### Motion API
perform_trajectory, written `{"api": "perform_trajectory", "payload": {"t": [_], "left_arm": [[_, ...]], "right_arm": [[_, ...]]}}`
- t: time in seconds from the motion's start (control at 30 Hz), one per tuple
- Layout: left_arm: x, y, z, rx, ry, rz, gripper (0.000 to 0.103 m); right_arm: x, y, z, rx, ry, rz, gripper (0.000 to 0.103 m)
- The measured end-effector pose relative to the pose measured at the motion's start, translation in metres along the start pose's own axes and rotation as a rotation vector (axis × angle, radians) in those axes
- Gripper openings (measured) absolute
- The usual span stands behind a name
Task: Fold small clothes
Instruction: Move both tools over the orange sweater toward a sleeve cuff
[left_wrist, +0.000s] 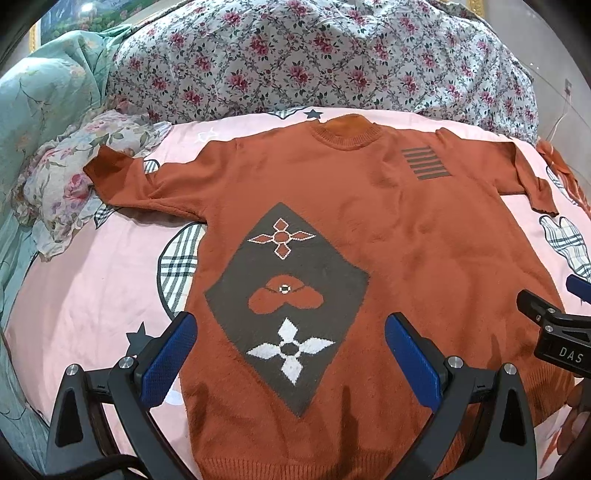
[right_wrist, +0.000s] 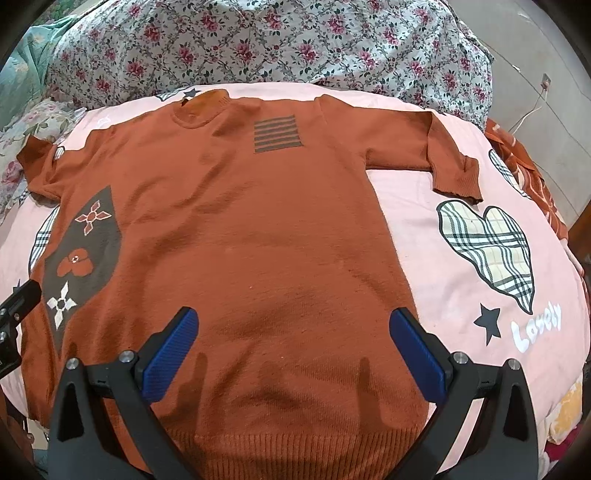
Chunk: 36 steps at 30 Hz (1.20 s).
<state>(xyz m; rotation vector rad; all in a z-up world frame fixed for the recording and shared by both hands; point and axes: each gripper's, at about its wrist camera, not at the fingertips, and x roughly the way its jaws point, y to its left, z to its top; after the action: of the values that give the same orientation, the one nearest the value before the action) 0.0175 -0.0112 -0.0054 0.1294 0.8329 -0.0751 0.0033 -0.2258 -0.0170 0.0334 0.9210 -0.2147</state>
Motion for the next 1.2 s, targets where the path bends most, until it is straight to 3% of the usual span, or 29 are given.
{"api": "perform_trajectory", "payload": {"t": [1.2], "left_arm": [[0.038,-0.004,0.036,-0.027,0.052,-0.03,0.102]], "right_arm": [[0.025,-0.014,0.026,0.018,0.041,0.012,0.103]]}}
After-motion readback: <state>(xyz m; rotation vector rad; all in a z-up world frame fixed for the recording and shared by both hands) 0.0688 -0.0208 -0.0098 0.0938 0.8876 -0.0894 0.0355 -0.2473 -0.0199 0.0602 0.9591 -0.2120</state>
